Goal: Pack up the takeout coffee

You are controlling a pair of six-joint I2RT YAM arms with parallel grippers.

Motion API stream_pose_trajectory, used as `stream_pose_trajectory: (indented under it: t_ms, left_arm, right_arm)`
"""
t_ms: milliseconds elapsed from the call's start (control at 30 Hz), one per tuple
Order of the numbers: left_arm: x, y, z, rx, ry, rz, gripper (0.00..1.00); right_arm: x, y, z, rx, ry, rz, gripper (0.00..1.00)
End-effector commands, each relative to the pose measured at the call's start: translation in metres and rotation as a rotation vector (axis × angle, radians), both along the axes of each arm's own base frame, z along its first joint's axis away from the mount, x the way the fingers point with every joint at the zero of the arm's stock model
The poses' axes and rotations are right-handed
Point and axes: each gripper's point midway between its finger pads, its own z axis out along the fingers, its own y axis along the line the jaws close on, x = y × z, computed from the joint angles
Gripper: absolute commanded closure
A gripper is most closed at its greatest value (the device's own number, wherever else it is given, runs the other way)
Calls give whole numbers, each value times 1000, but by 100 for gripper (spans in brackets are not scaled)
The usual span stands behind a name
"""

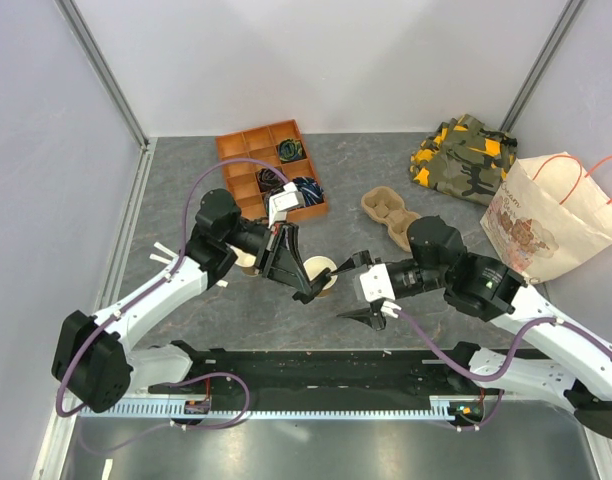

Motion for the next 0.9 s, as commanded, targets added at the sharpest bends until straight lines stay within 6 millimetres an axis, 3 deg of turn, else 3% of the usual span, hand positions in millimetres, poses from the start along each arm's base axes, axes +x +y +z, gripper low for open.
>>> stream_pose_trajectory:
  t_ms: [0,267,333,467,567,700,867]
  left_arm:
    - [-13,4,3,-21,-54,-86,96]
    - [-21,9,-12,-1,-29,-100,98]
    - [-22,10,-14,1,-26,-102,98]
    - [-27,11,-6,-32,-80,-133,98]
    - [-35,13,-4,-31,-76,-187,97]
    - [-42,15,-6,-31,-74,-219,97]
    - [-42,15,-5,-43,-92,-224,97]
  right_arm:
    - [15,10,6,36,-4,-77,21]
    - [12,-2,34,73,-18,-119,24]
    - [11,-6,33,66,-21,-128,22]
    - [13,-3,11,14,-2,-119,13]
    - [16,3,1,11,0,-109,13]
    - [11,9,-8,4,5,-73,21]
    - [7,11,-19,-13,17,-59,43]
